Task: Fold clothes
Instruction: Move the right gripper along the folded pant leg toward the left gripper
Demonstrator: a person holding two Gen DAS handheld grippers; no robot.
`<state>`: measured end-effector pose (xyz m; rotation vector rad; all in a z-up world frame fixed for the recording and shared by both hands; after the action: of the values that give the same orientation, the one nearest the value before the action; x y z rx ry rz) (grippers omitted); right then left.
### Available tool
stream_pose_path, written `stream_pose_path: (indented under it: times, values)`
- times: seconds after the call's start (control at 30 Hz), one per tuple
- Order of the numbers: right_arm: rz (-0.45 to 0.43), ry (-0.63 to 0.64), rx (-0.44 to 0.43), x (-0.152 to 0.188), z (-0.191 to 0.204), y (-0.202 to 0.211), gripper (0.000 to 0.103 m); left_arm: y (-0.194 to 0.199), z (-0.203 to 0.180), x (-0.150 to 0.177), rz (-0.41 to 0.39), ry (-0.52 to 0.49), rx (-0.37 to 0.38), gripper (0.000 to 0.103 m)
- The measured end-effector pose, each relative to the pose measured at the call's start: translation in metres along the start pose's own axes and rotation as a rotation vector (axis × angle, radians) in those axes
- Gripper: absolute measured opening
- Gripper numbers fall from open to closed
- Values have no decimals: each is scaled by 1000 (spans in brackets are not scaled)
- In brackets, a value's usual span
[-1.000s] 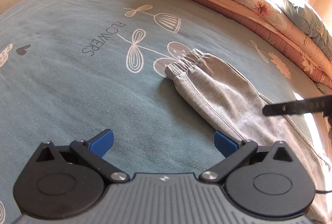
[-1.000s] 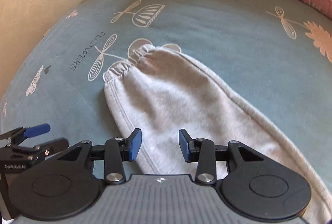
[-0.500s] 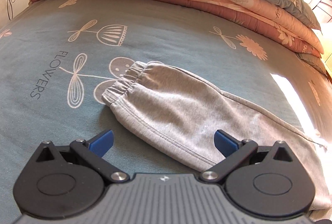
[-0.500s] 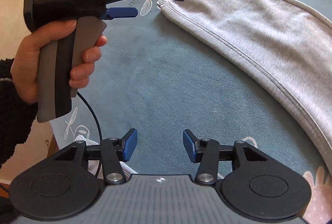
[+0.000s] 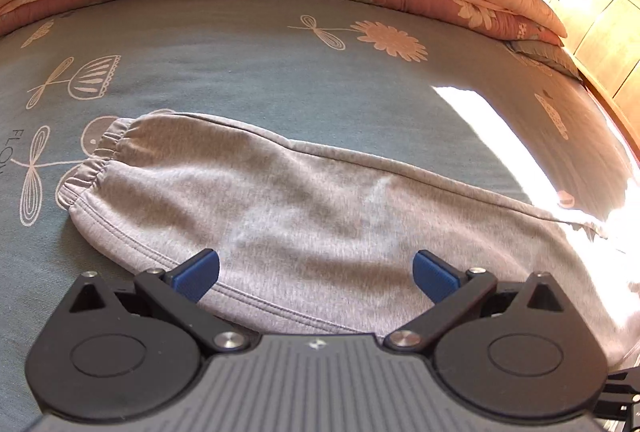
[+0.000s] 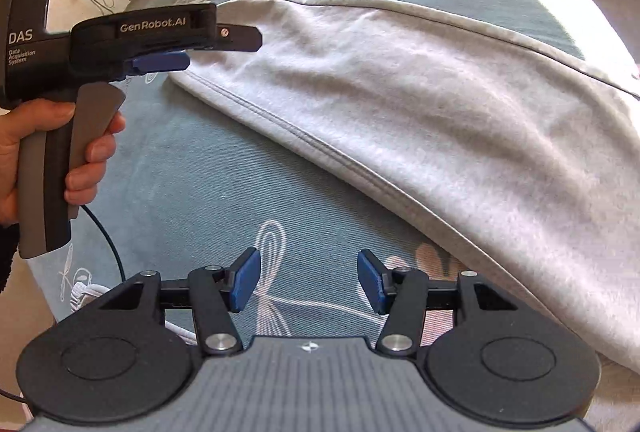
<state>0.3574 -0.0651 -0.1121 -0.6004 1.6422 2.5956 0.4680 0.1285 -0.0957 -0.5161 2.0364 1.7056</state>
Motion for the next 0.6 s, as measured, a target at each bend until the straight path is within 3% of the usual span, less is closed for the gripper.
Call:
stream_pose_path:
  times: [0.3,0.47,0.6]
  values:
    - [-9,-31,205,26,-51,28,59,-4,-36,24,74,-94,38,102]
    - [13,-74,234,37,-69,34,59,-12,-66,49,186,-39,181,102]
    - [-14,-36,301,41,-77,41,59,-12,-90,69,216,-82,212,102]
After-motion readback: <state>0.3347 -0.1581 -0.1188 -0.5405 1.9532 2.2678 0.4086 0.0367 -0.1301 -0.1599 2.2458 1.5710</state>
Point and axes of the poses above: each gripper's, at about its wrist camera, not at the fingertips, and y roughly against the way its jaws point, z to its left, x to its underside, the point moved 8 cm from there along -y, roughly the way its jaws point, and after that the axes turned 2 degrees about y, right-handed, at the moved point
